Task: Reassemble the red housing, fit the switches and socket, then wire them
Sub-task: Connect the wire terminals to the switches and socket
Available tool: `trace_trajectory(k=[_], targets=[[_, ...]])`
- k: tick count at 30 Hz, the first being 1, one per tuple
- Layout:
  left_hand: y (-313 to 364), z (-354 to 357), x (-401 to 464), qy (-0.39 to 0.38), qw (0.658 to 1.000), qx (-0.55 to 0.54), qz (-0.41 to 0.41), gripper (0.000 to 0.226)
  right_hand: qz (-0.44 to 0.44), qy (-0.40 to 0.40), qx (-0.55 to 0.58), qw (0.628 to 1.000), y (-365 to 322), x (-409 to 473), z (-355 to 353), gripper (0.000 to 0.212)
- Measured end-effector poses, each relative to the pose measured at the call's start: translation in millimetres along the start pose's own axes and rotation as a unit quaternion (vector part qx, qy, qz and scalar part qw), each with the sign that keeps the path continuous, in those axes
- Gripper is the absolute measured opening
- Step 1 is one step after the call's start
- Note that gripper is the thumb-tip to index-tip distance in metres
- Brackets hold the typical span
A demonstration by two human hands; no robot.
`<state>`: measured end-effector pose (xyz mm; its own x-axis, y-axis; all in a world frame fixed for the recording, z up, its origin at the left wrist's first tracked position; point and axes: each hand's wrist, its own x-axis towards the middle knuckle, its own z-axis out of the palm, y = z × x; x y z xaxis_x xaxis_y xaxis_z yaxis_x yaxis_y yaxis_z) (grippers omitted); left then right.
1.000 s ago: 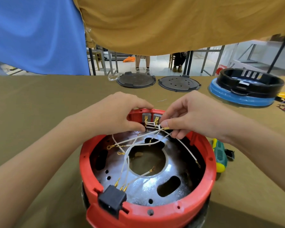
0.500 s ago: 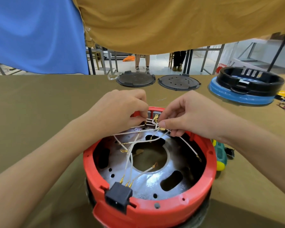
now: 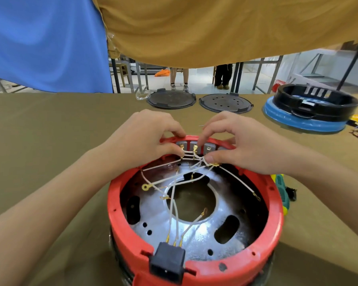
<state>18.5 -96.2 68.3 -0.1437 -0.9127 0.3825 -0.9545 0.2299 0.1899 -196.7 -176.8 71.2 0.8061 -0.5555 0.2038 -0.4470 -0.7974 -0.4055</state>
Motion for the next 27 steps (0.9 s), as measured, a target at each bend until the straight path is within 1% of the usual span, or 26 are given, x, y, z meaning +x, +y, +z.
trace_trajectory(k=[2,6,14,27], targets=[[-0.6,1.2,0.0,0.005,1.0,-0.002,0.0,0.031,-0.006,-0.016,0.014,1.0,2.5,0.3,0.1,0.012],[-1.3,5.1,2.4,0.015,1.0,0.004,0.003,0.029,-0.016,-0.01,0.025,0.999,6.0,1.7,1.4,0.011],[-9.7,-0.9,2.5,-0.029,0.999,-0.028,0.032,0.027,-0.017,-0.022,0.051,0.998,7.0,1.7,0.0,0.009],[-9.7,0.6,0.4,-0.021,0.997,-0.074,0.023,0.024,-0.021,-0.013,0.07,0.997,8.1,1.7,1.8,0.011]])
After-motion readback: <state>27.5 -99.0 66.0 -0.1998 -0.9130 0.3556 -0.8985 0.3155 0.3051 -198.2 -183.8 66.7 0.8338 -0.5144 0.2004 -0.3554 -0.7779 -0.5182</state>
